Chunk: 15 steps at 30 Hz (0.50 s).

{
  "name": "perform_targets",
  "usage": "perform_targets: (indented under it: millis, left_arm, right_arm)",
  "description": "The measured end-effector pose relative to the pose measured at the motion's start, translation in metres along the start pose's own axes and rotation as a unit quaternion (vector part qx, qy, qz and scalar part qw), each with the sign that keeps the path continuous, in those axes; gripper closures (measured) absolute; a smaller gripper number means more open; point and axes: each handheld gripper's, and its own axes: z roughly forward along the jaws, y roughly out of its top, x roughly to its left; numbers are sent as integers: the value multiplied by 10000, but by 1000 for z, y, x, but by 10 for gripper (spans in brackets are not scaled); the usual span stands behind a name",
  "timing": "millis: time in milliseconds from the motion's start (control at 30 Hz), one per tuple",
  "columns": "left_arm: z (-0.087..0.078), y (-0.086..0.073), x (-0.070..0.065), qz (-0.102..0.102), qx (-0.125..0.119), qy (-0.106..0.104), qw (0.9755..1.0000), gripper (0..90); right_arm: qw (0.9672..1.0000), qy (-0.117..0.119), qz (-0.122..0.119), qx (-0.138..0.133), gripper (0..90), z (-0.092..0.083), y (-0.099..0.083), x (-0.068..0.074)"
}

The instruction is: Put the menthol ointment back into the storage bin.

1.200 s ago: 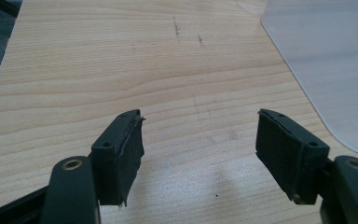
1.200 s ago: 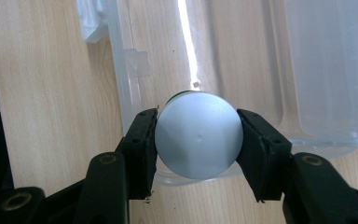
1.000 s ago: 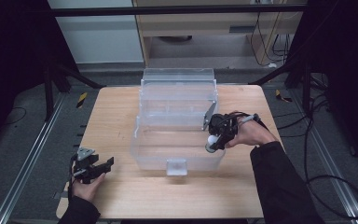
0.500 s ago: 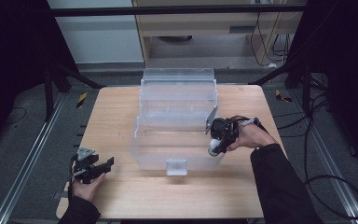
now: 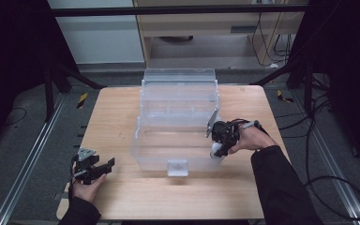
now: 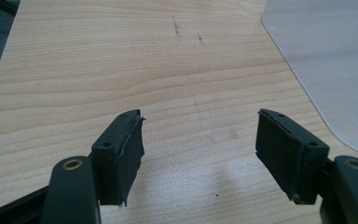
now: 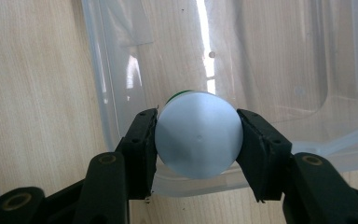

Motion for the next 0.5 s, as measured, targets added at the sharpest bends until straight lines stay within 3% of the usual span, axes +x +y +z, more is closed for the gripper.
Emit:
perform_targets:
  millis: [500]
  left_arm:
    - [0, 0, 0, -6, -9, -1, 10000, 314]
  right_arm:
    - [10000, 63, -13, 70, 503, 6, 2, -1]
